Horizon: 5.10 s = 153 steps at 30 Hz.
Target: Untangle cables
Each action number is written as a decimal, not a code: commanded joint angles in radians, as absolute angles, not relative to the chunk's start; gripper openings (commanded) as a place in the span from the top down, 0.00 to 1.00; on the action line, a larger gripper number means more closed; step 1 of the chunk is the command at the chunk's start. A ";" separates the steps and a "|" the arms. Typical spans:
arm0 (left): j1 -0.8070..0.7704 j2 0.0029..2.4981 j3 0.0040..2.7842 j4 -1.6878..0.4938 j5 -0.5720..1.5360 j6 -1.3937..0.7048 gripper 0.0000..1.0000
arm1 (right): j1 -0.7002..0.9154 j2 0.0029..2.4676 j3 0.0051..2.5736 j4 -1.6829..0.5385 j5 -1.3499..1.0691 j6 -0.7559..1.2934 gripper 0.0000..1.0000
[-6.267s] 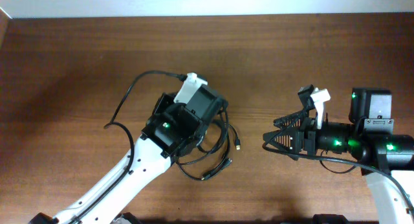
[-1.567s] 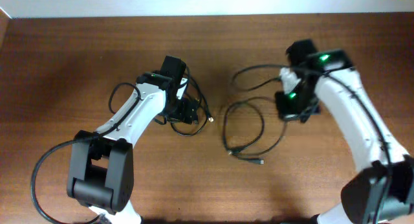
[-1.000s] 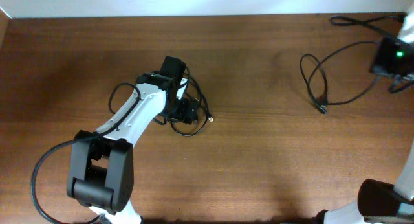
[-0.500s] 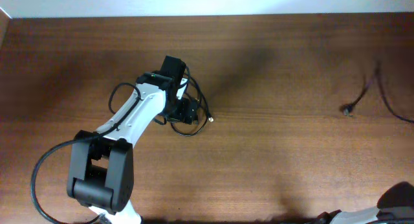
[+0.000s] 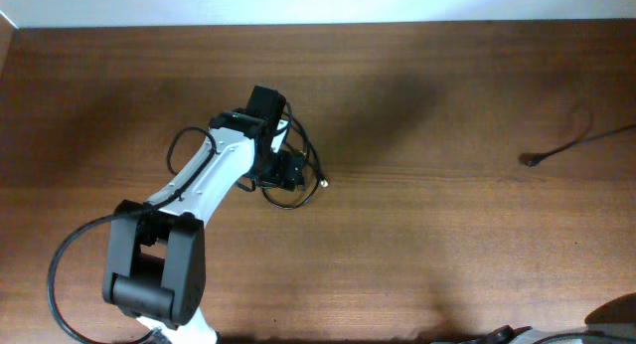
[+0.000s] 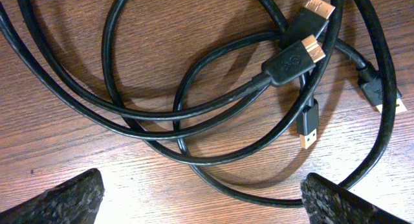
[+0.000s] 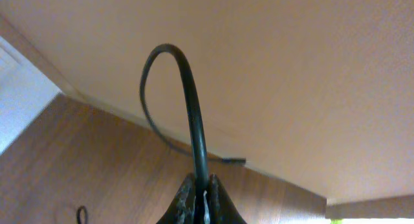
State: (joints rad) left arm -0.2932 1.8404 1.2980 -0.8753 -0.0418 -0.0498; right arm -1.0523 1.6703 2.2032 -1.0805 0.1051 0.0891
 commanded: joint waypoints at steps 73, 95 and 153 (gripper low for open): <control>-0.292 1.850 1.295 -0.876 -0.049 -0.060 0.01 | -0.168 1.725 2.152 -1.654 -0.433 -0.075 0.08; 0.077 1.850 1.295 -0.834 0.203 0.222 0.01 | 0.421 1.730 1.263 -0.749 -0.474 0.364 0.08; 0.073 1.850 1.295 -0.834 0.203 0.222 0.01 | 0.410 1.678 1.216 -0.419 -0.345 0.619 0.96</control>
